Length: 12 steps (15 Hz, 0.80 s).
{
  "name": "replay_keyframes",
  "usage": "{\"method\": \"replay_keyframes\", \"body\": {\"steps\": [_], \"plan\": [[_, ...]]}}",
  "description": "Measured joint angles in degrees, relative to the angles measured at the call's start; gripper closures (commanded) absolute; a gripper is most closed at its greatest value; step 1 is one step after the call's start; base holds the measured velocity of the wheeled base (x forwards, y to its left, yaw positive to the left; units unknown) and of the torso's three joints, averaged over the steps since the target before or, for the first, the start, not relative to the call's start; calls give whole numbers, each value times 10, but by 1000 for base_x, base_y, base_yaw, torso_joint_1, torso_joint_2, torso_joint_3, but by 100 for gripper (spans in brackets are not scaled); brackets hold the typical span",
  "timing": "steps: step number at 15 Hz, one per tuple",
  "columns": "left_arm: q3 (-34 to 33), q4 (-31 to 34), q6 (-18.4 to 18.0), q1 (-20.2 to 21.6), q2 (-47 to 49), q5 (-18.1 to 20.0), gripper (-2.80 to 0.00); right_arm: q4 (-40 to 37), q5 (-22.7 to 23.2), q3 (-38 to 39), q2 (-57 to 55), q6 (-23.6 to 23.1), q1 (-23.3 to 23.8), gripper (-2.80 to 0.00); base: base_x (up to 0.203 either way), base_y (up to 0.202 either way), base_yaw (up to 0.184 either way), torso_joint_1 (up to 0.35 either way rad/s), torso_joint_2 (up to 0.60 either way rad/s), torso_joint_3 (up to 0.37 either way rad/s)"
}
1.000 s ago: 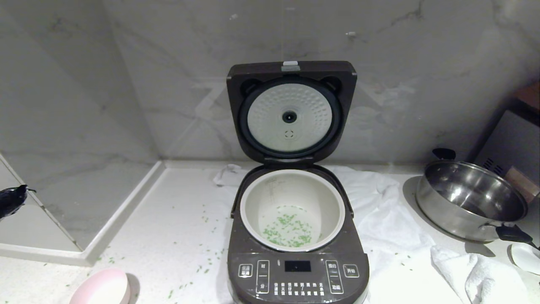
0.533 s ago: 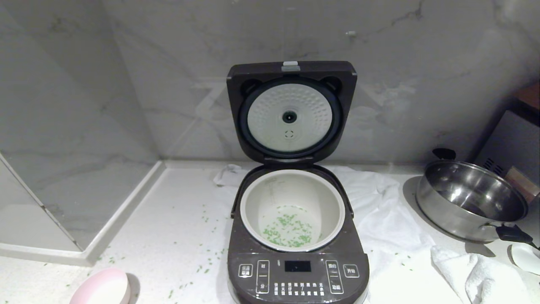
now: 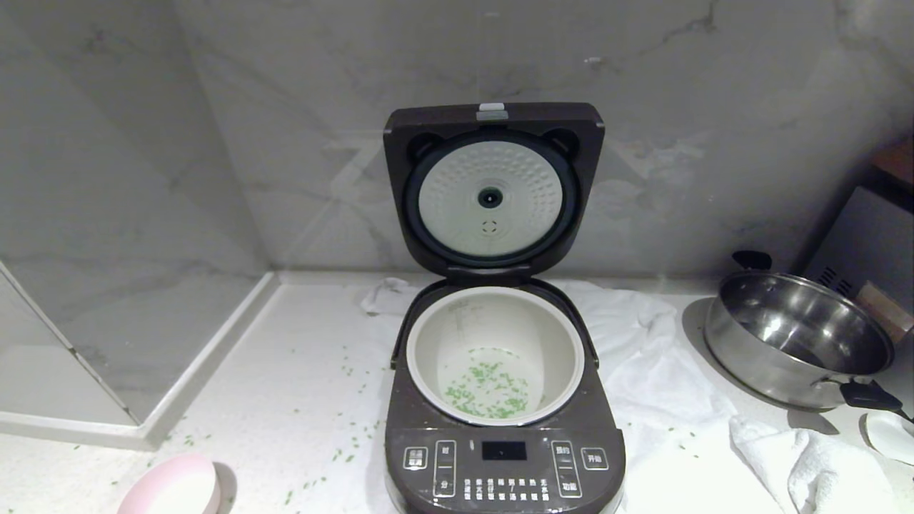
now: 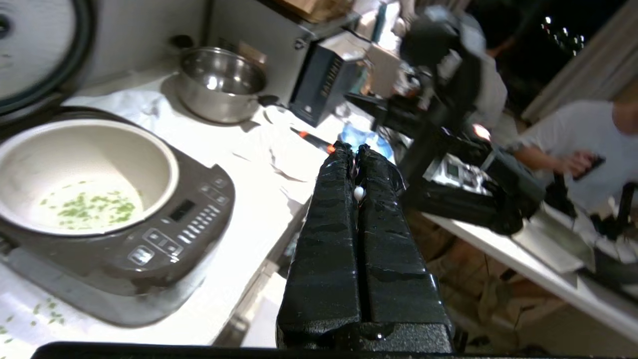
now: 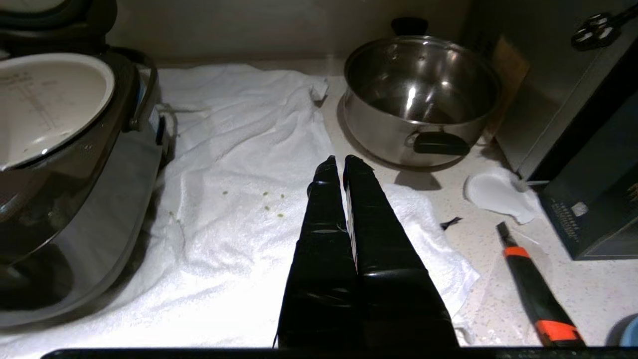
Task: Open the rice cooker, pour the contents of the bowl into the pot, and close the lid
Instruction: Turn on the tap
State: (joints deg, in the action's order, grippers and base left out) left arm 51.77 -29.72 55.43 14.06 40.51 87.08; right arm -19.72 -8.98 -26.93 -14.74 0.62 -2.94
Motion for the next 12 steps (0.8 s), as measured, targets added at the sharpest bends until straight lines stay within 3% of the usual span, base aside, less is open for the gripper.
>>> {"method": "replay_keyframes", "body": {"steps": [4,8,10,12], "plan": [[-26,0,2,-56,-32,1,0,2,30,5,1,0,0,0,0,0,0,0,0,0],[28,1,38,-170,-31,1,0,2,34,8,3,0,0,0,0,0,0,0,0,0],[44,0,43,-253,-29,1,0,2,44,9,3,0,0,0,0,0,0,0,0,0],[49,1,44,-282,-36,1,0,2,45,9,3,0,0,0,0,0,0,0,0,0]]}}
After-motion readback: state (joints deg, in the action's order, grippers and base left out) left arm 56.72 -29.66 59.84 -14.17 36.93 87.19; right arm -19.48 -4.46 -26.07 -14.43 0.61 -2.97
